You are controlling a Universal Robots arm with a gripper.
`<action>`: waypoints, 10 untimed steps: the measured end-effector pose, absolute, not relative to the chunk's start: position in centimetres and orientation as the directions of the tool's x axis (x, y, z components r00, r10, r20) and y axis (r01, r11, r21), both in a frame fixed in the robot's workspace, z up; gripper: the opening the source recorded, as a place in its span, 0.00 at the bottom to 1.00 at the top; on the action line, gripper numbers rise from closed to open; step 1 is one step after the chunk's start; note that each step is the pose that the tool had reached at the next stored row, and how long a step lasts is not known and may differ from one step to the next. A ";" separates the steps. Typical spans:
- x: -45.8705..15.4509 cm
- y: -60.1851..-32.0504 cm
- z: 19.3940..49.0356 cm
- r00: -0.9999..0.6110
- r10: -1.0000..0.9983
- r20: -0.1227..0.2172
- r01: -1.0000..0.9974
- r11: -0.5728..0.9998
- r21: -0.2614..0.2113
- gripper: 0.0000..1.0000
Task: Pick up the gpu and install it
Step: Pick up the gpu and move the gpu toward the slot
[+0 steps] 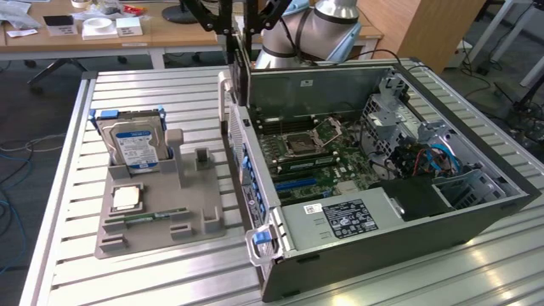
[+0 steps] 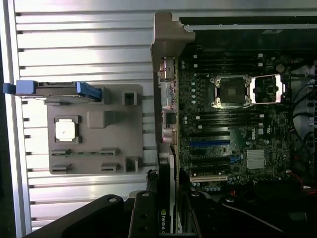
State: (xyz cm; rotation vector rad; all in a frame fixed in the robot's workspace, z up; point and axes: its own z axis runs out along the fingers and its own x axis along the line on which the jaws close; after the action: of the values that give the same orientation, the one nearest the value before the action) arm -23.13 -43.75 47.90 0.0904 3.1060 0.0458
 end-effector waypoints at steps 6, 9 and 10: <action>-21.6 -43.4 47.9 -0.998 0.058 -0.033 0.057 0.998 0.030 0.27; -20.9 -43.2 47.9 -0.998 0.058 -0.033 0.057 0.998 0.030 0.27; -20.6 -43.1 47.9 -0.998 0.058 -0.033 0.057 0.998 0.031 0.27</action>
State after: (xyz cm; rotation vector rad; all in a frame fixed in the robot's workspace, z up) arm -20.60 -43.07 47.89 0.0898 3.1059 0.0459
